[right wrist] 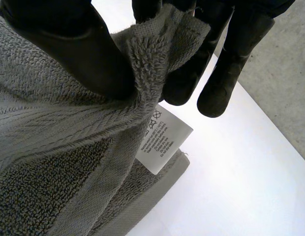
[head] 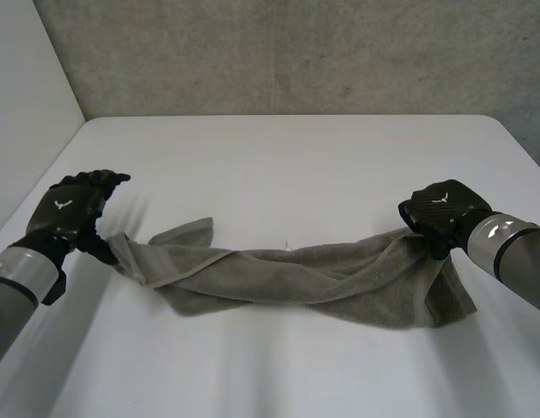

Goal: Fold the towel.

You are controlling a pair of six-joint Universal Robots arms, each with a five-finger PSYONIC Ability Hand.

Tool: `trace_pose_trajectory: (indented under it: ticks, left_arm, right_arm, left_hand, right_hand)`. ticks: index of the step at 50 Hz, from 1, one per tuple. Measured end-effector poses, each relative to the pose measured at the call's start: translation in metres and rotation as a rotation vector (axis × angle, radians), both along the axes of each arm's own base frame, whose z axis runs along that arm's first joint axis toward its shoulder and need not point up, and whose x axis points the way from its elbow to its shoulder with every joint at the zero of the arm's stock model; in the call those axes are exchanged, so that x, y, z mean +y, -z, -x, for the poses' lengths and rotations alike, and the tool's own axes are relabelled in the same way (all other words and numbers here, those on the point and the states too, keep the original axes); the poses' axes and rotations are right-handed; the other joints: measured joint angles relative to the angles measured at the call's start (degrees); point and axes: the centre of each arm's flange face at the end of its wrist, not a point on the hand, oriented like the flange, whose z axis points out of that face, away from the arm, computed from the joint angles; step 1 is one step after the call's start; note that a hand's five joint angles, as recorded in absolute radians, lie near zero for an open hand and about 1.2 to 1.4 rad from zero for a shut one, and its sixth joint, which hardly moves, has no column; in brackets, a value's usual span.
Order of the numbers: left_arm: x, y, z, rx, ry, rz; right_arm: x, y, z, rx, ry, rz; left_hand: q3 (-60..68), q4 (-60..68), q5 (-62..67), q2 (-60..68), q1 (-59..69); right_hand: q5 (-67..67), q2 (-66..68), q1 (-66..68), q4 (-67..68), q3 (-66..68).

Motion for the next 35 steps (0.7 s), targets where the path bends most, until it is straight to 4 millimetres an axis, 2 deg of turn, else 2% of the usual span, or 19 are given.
trace_pose_trajectory:
  ticks: [12,22,35]
  left_arm:
    - [0.038,0.021,0.024,-0.312,0.29,0.291]
    - [0.063,0.032,0.036,-0.383,0.433,0.334]
    - [0.083,0.041,0.042,-0.467,0.501,0.373]
  right_arm:
    - [0.001,0.007,0.0,0.005,0.001,-0.013]
    - [0.001,0.012,0.0,0.009,0.001,-0.022]
    - [0.002,0.019,0.001,0.016,0.002,-0.044]
  left_hand:
    - [1.5,1.5,0.8,1.5,1.5]
    - [2.1,2.1,1.5,2.2,2.1]
    - [5.9,5.9,5.3,6.0,5.8]
  right_hand:
    - [0.0,0.0,0.0,0.0,0.0]
    - [0.0,0.0,0.0,0.0,0.0]
    - [0.0,0.0,0.0,0.0,0.0]
